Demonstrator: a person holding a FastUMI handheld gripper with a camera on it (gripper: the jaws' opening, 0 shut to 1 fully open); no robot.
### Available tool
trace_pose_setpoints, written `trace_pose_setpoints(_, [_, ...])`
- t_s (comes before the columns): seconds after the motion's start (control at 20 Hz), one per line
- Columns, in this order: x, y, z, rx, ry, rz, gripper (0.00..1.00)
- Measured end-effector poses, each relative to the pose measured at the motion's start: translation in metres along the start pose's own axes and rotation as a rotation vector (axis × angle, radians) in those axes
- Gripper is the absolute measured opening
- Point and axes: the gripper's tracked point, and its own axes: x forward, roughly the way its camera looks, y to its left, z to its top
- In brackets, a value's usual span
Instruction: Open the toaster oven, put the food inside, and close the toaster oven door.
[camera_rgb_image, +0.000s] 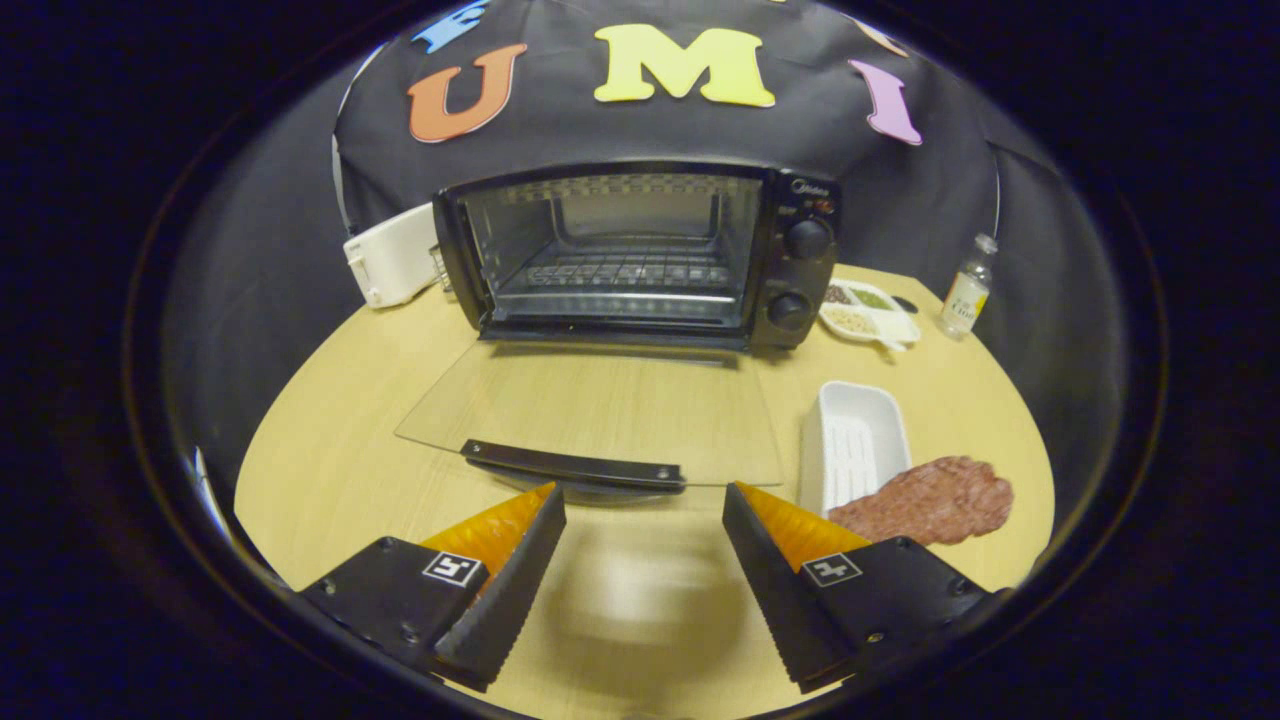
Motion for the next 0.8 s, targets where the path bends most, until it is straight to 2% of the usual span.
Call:
trace_pose_setpoints(0.2, [-0.025, -0.069, 0.018, -0.056, -0.052, -0.050, 1.00])
trace_pose_setpoints(0.45, [-0.034, -0.153, 0.012, 0.003, -0.011, -0.078, 1.00])
trace_pose_setpoints(0.65, [-0.026, -0.179, -0.007, 0.085, 0.074, 0.016, 0.99])
trace_pose_setpoints(0.8, [-0.018, -0.172, -0.019, 0.175, 0.143, 0.150, 0.92])
